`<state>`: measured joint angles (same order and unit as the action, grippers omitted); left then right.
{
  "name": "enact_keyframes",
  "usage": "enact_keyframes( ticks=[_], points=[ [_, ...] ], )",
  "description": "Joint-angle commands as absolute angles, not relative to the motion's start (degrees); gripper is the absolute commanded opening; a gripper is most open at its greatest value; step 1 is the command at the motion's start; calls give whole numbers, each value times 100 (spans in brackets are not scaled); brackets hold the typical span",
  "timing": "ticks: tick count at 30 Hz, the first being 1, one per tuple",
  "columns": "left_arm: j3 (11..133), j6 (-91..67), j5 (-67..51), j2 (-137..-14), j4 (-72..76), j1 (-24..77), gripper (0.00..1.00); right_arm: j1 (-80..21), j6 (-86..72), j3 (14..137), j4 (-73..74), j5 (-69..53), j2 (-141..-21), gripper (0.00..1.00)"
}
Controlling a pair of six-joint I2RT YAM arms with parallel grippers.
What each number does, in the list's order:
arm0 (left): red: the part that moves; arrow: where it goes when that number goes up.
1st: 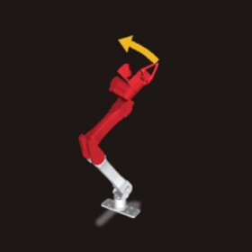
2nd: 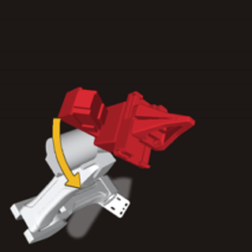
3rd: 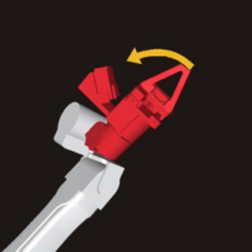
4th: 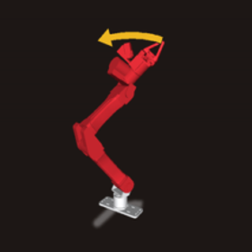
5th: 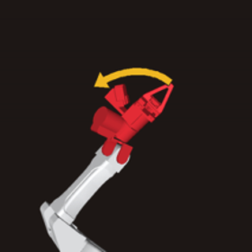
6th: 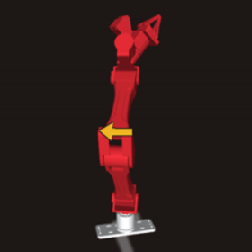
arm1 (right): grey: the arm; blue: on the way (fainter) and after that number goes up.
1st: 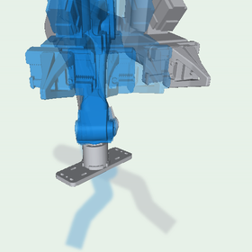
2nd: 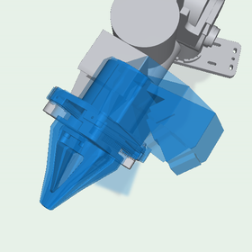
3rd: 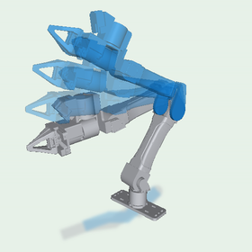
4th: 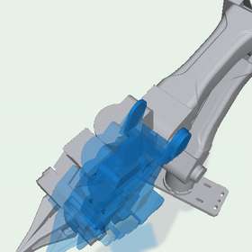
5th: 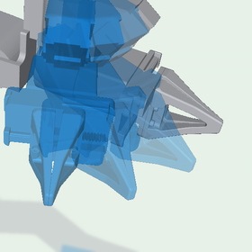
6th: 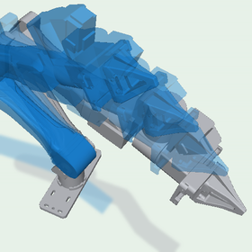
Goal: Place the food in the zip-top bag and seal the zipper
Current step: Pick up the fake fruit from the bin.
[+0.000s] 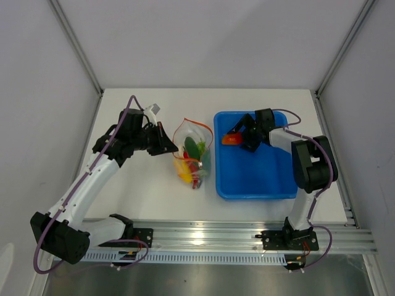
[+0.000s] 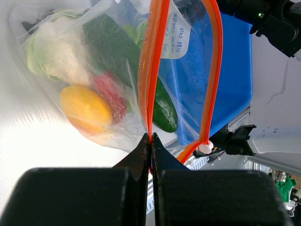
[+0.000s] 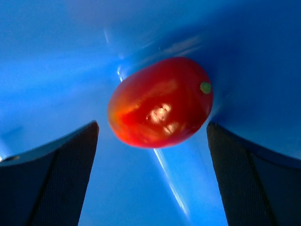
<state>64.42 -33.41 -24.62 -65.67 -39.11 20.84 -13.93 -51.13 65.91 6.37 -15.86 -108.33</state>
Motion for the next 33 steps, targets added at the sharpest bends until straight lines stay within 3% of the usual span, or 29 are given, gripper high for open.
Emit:
enact_keyframes(
  ticks=[1,10,16,21,33],
  points=[
    [6478,-3252,-2505,-6539,-3867,2048,1,-1459,-5186,6758,553,-1380,-11021,96],
    [6565,-3234,-2479,-6566,-3902,2048,1,-1476,-5080,6820,554,-1354,-11232,82],
    [6592,-3234,-2479,-6583,-3902,2048,1,-1477,-4948,6794,606,-1345,-11224,65],
    [6574,-3261,-2505,-6601,-3876,2048,1,-1485,-4799,6724,589,-1362,-11136,46],
    [6565,-3287,-2549,-6662,-3814,2048,1,-1521,-4272,6592,878,-1222,-10486,21]
  ],
)
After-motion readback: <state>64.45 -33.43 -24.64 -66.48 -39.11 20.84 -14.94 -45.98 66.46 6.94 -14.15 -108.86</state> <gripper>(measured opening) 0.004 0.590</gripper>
